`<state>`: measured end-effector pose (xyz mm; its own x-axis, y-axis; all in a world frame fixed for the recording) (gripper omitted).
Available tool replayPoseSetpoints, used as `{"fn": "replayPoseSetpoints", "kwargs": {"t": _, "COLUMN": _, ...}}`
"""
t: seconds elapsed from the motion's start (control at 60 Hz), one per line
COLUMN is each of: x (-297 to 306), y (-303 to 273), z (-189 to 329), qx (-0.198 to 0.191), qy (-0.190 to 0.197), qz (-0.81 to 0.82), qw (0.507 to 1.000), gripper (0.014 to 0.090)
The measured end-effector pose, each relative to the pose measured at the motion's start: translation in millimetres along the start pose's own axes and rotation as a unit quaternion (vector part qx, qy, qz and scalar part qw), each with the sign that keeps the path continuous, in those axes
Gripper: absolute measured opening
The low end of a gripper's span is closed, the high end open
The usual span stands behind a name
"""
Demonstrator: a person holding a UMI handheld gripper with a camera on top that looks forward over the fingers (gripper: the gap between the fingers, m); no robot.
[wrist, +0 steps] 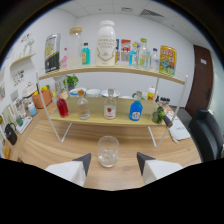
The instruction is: Make me a cup of Vodka Sunrise.
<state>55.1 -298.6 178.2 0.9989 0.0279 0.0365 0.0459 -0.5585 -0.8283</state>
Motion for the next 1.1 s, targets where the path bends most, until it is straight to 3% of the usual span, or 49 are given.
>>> {"fn": "replayPoseSetpoints", "kwargs": {"t": 0.267, "x": -8, "y": 9, "z": -8, "qx": -0.008, "qy": 0.007, "qz": 0.006, "qw": 1.0, "gripper": 0.0854}}
{"fn": "replayPoseSetpoints", "kwargs": {"t": 0.467, "x": -59, "y": 29, "z": -11, "qx": -0.004, "qy": 0.0, "qz": 0.016, "qw": 1.0, "gripper": 0.0848}}
{"fn": "replayPoseSetpoints", "kwargs": {"t": 0.6, "x": -119, "y": 17, "z": -4, "qx": 0.026, "qy": -0.032, "qz": 0.037, "qw": 0.998, "gripper": 0.085}}
{"fn": "replayPoseSetpoints", "kwargs": {"t": 0.75, "x": -167, "y": -19, "z": 16, "qx": 0.088, "qy": -0.055, "qz": 0.046, "qw": 0.994, "gripper": 0.0848}}
{"fn": "replayPoseSetpoints", "kwargs": {"t": 0.867, "x": -187, "y": -51, "z": 42, "qx": 0.13, "qy": -0.056, "qz": 0.043, "qw": 0.989, "gripper": 0.0845}}
{"fn": "replayPoseSetpoints", "kwargs": {"t": 1.1, "x": -192, "y": -99, "z": 103, "qx": 0.157, "qy": -0.029, "qz": 0.025, "qw": 0.987, "gripper": 0.0845}}
